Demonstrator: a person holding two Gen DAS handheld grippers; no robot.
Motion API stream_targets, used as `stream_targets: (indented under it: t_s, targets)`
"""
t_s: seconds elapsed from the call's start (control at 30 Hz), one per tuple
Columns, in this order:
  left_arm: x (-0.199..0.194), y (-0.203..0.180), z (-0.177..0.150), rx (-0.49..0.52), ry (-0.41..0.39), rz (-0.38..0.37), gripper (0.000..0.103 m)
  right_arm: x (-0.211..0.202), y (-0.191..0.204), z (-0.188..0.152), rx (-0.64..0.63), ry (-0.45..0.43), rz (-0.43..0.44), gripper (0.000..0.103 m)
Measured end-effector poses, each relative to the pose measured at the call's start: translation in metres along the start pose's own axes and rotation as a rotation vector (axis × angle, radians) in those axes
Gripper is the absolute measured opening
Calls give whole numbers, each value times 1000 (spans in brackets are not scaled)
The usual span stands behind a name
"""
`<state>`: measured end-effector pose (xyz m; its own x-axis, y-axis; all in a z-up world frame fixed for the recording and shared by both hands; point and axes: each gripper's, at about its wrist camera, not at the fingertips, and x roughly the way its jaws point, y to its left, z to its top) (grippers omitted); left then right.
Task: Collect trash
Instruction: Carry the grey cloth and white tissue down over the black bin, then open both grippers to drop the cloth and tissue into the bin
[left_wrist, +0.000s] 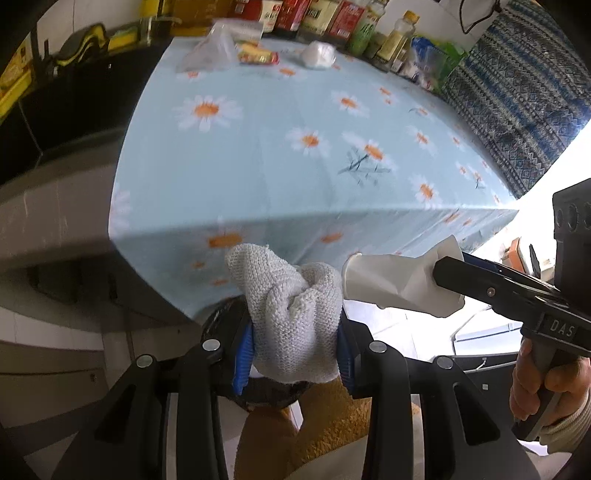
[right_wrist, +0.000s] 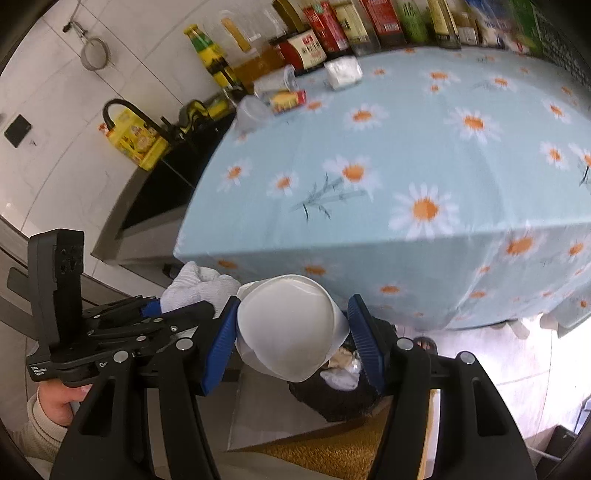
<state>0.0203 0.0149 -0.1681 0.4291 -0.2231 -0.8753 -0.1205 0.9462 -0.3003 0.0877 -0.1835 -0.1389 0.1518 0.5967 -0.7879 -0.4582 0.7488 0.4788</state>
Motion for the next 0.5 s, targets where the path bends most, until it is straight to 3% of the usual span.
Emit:
stream_targets:
  t_s: [0.5]
  targets:
    - [55,17,-31,-26,160,-18,36,55,-30,-38,114,145,-29,60]
